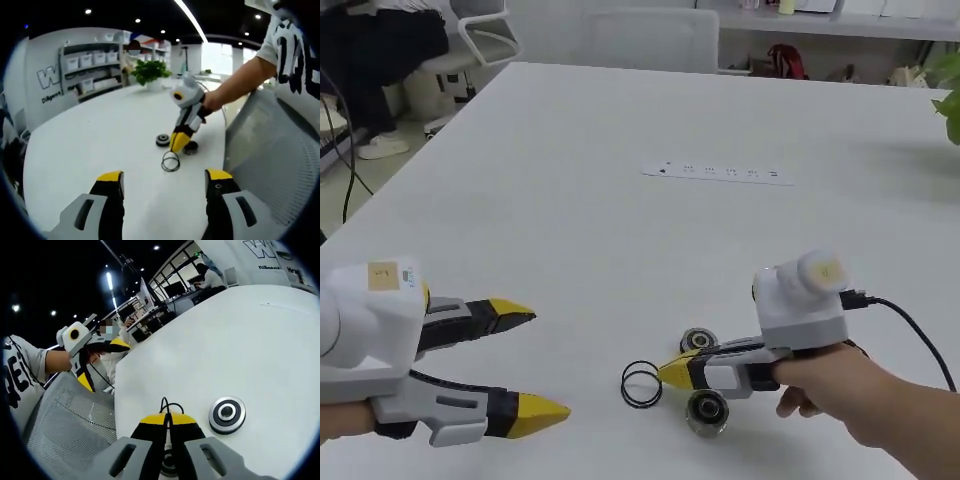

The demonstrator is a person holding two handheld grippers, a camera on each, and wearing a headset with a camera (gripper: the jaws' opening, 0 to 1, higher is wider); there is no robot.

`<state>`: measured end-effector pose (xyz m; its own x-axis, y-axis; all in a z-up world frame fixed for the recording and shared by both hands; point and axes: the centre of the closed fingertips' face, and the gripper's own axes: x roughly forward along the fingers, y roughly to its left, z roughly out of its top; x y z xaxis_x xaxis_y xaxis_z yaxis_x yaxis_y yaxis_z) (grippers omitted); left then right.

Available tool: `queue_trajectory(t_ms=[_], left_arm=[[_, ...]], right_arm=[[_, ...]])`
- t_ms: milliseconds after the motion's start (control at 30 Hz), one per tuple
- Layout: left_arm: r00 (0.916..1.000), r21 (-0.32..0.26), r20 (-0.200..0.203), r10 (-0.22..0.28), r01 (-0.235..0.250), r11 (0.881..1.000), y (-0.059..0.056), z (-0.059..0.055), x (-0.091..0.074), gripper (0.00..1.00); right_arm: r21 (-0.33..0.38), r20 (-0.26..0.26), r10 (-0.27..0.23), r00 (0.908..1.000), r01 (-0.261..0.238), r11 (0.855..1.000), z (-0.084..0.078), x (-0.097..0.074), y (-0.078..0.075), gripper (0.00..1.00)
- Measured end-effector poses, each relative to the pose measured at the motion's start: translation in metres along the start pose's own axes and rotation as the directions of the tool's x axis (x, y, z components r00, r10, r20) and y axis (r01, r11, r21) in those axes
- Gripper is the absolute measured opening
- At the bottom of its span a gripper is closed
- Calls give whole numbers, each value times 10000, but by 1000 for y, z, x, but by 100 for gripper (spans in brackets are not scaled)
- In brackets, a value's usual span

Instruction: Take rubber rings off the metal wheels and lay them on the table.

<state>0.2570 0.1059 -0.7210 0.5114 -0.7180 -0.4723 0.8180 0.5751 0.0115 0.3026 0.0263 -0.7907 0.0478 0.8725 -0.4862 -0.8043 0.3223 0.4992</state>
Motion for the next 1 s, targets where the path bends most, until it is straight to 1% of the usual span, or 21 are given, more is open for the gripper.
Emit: queue_trajectory(t_ms=[333, 733, 867, 1000], left_arm=[[10000, 12, -7, 13, -13, 10000, -1, 1, -1, 67], [10000, 40, -26, -3, 3, 10000, -2, 2, 0, 67], [10000, 50, -30, -22, 22, 10000, -2, 3, 0, 67], [10000, 50, -37, -42, 42, 10000, -2, 3, 1, 67]], right_arm=[[-79, 8, -116, 9999, 116, 9999, 0, 0, -1, 0], [-167, 93, -217, 9997, 219, 9996, 1, -1, -3, 7], [-204, 172, -297, 9994, 301, 9993, 2, -2, -4, 12], [-242, 205, -298, 9993, 303, 9992, 3, -4, -4, 14]])
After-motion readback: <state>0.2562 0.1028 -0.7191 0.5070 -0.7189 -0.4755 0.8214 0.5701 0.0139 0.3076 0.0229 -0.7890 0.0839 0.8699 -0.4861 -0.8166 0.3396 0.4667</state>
